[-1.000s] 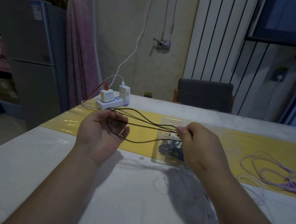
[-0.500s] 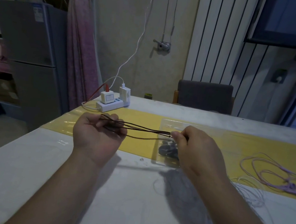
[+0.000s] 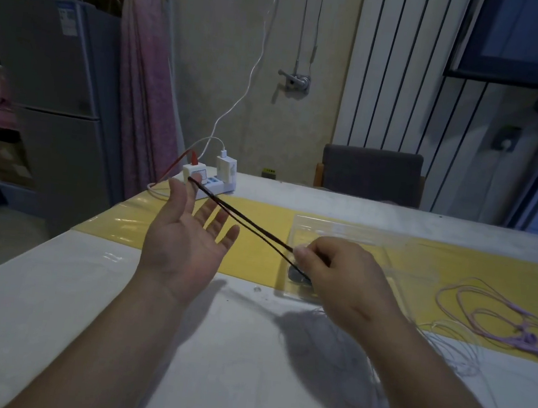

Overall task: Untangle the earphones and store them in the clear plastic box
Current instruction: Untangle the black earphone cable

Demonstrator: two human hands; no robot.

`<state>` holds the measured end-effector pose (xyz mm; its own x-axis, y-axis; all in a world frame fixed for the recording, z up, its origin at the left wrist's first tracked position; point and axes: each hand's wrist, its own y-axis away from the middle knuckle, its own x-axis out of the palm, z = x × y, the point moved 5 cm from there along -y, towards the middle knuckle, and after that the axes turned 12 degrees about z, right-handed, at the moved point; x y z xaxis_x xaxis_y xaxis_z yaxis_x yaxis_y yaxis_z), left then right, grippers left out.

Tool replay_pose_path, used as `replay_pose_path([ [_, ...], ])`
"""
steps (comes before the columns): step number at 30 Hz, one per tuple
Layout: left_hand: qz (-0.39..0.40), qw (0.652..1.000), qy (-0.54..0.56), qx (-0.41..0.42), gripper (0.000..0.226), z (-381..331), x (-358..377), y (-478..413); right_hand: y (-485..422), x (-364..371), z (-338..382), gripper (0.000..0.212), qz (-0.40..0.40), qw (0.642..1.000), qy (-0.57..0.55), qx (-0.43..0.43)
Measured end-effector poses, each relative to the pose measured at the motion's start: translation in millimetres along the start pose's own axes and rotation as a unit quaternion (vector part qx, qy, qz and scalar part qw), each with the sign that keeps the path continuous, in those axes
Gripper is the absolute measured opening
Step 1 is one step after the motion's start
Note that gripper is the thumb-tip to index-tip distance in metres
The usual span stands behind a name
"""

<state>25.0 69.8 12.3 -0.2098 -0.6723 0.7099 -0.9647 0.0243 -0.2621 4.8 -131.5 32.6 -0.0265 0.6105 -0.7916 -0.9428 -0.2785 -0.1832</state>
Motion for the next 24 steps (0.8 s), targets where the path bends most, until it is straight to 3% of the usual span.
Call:
replay_pose_path([
  [3, 0.008, 0.996, 0.085, -0.004, 0.071, 1, 2, -1, -1, 9, 2, 0.037, 0.049, 0.999, 0.003, -0.008],
  [5, -0.004, 0.995, 0.098, -0.002, 0.062, 1, 1, -2, -1, 8, 0, 0.037, 0.046, 0.999, -0.011, -0.013],
  [8, -0.031, 0.998, 0.027, -0.05, 0.038, 9, 0, -2, -1, 2, -3, 0.028, -0.006, 0.998, -0.055, -0.023],
  [12, -0.019, 0.992, -0.079, -0.095, 0.035, 17, 2, 3, -3, 5, -5, 0.016, -0.007, 0.996, -0.08, -0.025],
  [17, 0.059, 0.974, -0.17, -0.137, 0.036, 26, 11, 7, -3, 7, 0, 0.019, 0.003, 0.992, -0.119, -0.039],
  [21, 0.147, 0.951, -0.203, -0.18, 0.034, 36, 24, 15, -2, 8, 1, 0.005, -0.023, 0.98, -0.192, -0.052],
  [24, 0.167, 0.94, -0.221, -0.2, 0.033, 40, 30, 20, -1, 9, 1, 0.01, -0.018, 0.97, -0.233, -0.061],
])
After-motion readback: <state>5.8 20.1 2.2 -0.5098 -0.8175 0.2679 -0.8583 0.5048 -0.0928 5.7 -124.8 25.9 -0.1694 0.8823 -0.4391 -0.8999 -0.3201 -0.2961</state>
